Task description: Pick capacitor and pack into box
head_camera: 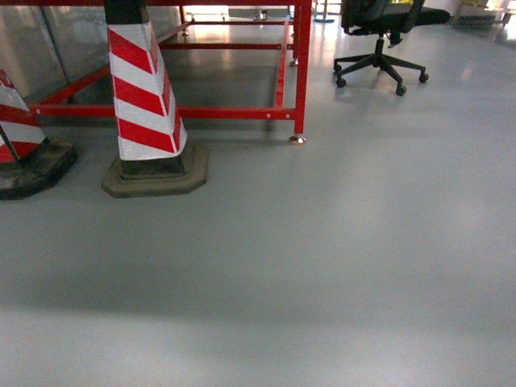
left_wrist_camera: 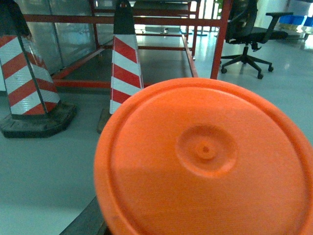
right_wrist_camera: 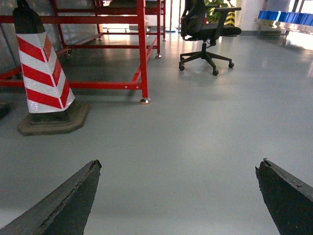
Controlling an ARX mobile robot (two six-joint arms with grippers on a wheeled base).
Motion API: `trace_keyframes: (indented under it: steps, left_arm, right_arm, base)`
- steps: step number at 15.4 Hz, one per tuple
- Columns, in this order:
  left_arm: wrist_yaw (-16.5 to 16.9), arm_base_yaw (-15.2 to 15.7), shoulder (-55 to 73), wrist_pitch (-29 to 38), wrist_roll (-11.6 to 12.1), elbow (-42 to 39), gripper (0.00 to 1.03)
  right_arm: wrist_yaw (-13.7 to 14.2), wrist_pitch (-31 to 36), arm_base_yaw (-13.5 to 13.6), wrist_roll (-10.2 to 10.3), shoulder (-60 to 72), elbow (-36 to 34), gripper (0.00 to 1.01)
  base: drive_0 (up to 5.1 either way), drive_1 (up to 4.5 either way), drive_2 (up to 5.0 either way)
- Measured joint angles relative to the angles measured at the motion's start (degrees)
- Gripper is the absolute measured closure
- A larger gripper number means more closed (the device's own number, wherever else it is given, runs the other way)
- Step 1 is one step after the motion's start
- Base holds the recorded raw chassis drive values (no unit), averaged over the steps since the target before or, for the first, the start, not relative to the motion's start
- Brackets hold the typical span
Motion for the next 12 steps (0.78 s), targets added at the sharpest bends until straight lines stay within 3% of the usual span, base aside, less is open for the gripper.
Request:
trace_keyframes:
  steps: [12]
  left_arm:
    - [0.00,0.00,0.00,0.15,0.00,0.00,0.59]
  right_arm:
    - [0.00,0.24,0.00,0.00,0.00,0.00,0.03]
  base:
    - [-5.1,2.38,2.4]
